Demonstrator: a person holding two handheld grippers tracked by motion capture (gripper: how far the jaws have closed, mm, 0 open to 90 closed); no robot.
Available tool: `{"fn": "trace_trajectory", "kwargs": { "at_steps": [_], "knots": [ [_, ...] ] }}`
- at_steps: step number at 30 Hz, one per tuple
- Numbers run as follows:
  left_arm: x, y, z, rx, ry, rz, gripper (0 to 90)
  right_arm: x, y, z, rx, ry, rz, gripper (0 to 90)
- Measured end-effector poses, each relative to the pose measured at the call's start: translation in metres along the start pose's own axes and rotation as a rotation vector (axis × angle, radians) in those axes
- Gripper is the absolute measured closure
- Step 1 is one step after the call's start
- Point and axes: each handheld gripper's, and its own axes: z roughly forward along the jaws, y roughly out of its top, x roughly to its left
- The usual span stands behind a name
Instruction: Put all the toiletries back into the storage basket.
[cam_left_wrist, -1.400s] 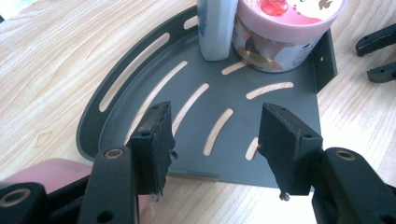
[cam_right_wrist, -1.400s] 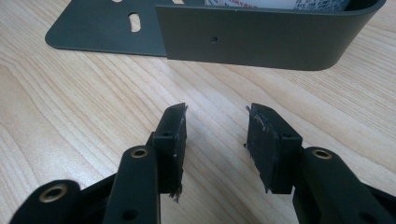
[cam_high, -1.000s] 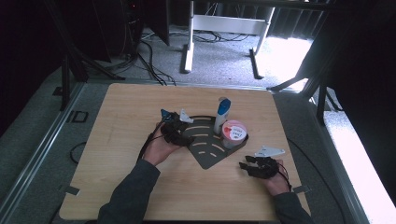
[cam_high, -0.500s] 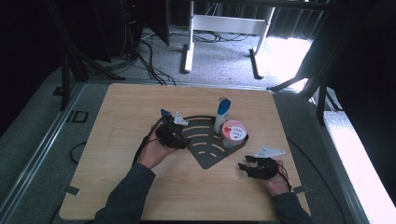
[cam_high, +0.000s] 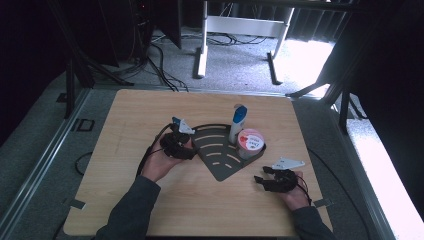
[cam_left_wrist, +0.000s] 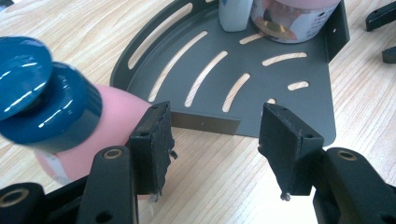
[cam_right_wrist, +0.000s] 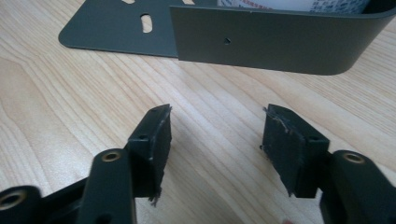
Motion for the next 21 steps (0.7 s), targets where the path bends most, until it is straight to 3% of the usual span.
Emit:
{"fn": "trace_trajectory", "kwargs": {
  "at_steps": [8,21],
  "knots": [
    [0.004,-0.004,-0.004,0.000,0.008,-0.006,44.2,0.002,0.001,0.002,0.009,0.014,-0.019,32.5],
    [0.014,-0.011,-0.015,-0.001,0.036,-0.022,43.8,0.004,0.001,0.003,0.012,0.001,-0.032,31.1]
  ]
}}
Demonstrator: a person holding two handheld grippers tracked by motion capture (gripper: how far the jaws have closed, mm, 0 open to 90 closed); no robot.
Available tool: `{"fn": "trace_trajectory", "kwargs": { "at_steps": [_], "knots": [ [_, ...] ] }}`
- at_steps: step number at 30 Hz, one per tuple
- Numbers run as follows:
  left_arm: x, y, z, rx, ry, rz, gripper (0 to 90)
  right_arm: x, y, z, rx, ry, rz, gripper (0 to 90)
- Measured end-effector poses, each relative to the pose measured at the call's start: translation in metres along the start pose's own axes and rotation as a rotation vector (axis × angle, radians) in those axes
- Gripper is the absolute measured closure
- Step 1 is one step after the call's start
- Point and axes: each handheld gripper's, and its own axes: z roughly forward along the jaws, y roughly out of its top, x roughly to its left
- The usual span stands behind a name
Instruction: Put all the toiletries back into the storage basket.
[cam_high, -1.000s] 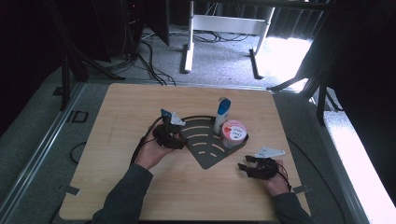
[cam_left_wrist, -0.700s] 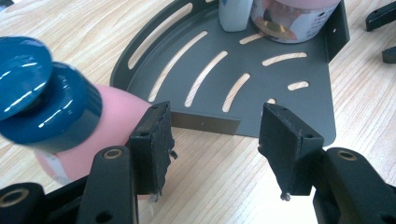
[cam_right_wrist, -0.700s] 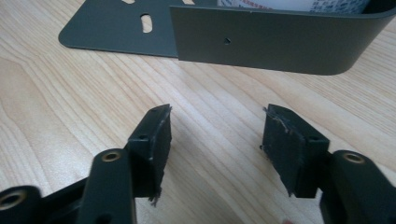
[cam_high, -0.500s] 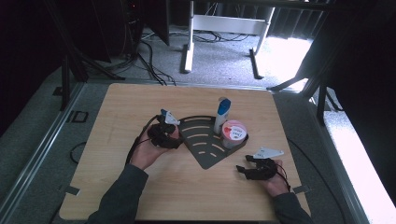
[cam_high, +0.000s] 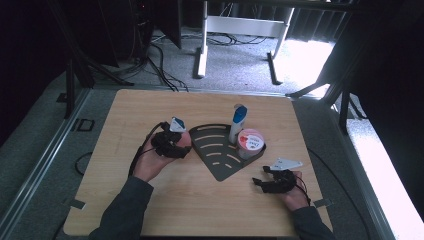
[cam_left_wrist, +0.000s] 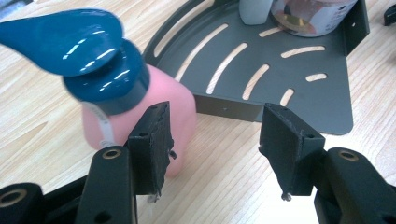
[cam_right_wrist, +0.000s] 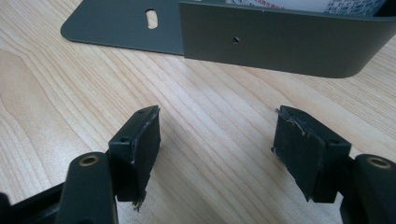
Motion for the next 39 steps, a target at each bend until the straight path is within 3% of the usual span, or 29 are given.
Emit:
{"fn": "trace_trajectory", "kwargs": {
  "at_steps": [18,29,32,37,39],
  "knots": [
    [0.015,-0.008,-0.008,0.027,0.029,-0.021,44.3,0.000,0.000,0.000,0.003,-0.002,-0.004,30.2],
    [0.029,-0.013,-0.007,0.044,0.085,-0.077,44.4,0.001,0.000,0.000,0.004,-0.003,-0.006,30.1],
    [0.031,-0.013,-0.006,0.041,0.128,-0.076,44.7,0.001,0.000,0.000,0.004,-0.004,-0.006,30.0],
    [0.037,-0.014,-0.005,0.020,0.131,-0.100,44.3,0.001,0.000,0.000,0.005,-0.004,-0.007,29.9],
    [0.038,-0.014,-0.005,0.017,0.111,-0.109,44.2,0.001,0.000,0.000,0.005,-0.004,-0.008,29.9]
  ]
}}
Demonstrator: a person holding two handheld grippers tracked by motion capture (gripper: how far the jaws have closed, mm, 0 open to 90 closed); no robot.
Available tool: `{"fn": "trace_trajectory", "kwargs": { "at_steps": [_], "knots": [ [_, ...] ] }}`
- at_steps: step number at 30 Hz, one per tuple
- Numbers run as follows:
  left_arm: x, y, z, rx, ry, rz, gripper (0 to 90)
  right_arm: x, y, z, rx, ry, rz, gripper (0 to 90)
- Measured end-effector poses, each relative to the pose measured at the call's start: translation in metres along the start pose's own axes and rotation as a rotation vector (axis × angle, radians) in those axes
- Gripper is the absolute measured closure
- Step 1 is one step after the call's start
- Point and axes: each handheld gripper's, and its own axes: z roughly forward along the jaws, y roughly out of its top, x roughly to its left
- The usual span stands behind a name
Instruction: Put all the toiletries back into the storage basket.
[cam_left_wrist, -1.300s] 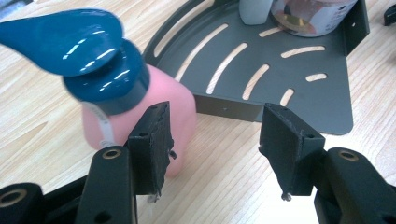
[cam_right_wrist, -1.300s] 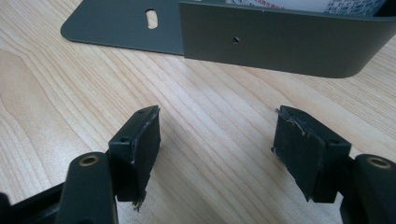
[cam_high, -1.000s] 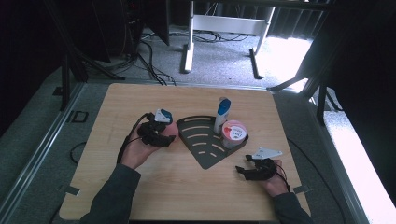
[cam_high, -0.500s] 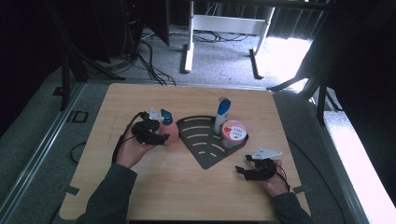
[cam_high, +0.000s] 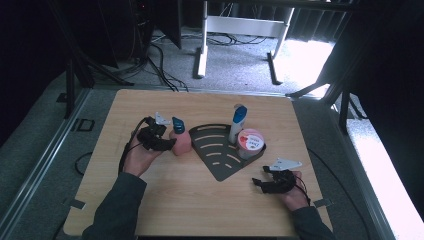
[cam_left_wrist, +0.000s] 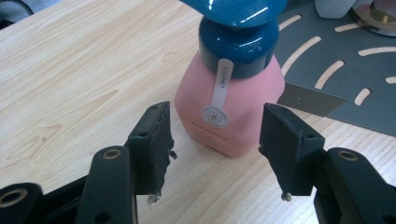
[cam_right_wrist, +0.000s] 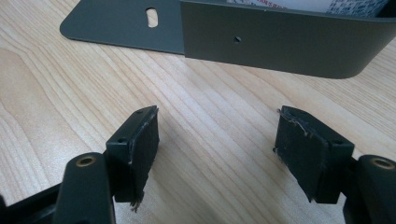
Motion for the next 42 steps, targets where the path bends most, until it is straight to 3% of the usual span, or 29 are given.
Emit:
{"fn": "trace_trajectory", "kwargs": {
  "at_steps": [8,11,16,28,42],
  "knots": [
    [-0.001,0.007,0.002,-0.031,-0.038,0.012,42.3,0.000,0.000,0.000,0.000,-0.001,0.000,29.8],
    [-0.002,0.011,0.004,-0.031,-0.018,0.024,39.6,0.000,0.000,0.000,0.000,0.000,0.000,29.8],
    [-0.002,0.016,0.007,-0.035,-0.035,0.028,38.2,0.000,0.000,0.000,0.000,0.000,0.000,29.8],
    [0.000,0.024,0.018,-0.060,-0.083,0.017,34.3,0.000,0.000,0.000,0.000,0.000,0.000,29.8],
    [-0.001,0.034,0.032,-0.049,-0.075,0.026,35.4,0.000,0.000,0.000,0.000,0.002,0.000,29.5]
  ]
}}
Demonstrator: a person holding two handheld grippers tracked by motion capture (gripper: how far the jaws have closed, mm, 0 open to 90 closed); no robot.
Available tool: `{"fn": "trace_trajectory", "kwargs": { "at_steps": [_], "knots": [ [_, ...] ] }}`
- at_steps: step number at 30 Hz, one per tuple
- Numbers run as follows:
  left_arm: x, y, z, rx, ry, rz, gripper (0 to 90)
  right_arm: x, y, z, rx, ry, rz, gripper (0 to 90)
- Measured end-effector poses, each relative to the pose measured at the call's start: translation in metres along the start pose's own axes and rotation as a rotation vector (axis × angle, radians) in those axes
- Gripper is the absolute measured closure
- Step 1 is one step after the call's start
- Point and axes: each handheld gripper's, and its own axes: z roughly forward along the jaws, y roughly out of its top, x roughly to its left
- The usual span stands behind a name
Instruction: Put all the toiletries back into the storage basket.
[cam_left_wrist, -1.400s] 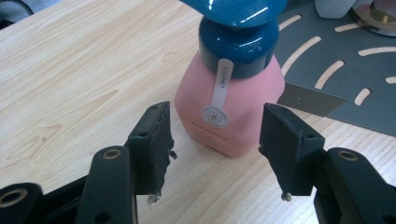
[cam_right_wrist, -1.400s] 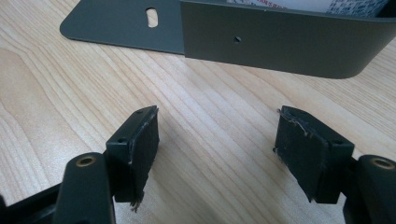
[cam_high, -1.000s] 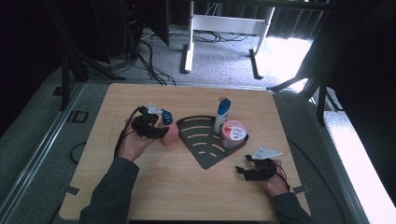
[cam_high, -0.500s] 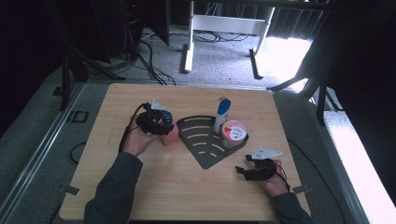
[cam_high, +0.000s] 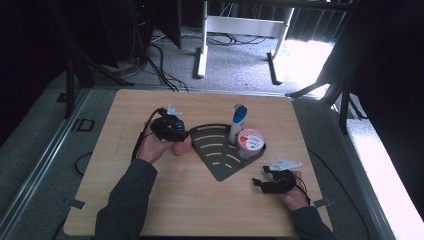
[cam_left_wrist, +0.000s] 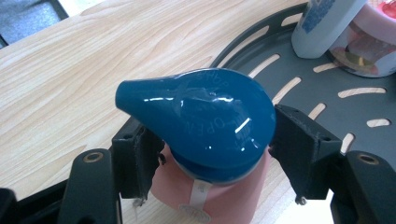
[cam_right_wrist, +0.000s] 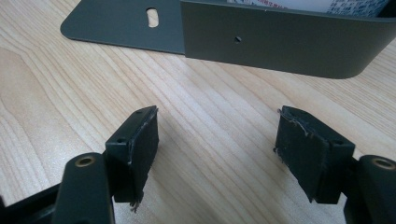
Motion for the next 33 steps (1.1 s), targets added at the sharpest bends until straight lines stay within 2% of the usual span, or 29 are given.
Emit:
{"fn": "trace_trajectory", "kwargs": {
  "at_steps": [9,25,28,33],
  "knots": [
    [-0.0007,0.0020,0.0071,0.000,0.007,0.009,38.5,-0.0001,0.0000,0.0000,0.000,0.001,0.000,29.5],
    [0.0030,0.0058,0.0044,-0.019,-0.018,-0.017,47.3,-0.0004,0.0001,0.0001,-0.001,0.003,0.000,29.4],
    [0.0038,0.0073,0.0033,-0.006,-0.014,-0.020,50.2,-0.0004,0.0001,0.0001,-0.001,0.002,0.000,29.4],
    [0.0043,0.0068,0.0025,-0.015,-0.016,-0.032,52.0,-0.0004,0.0001,0.0001,0.000,0.003,0.001,29.4]
  ]
}}
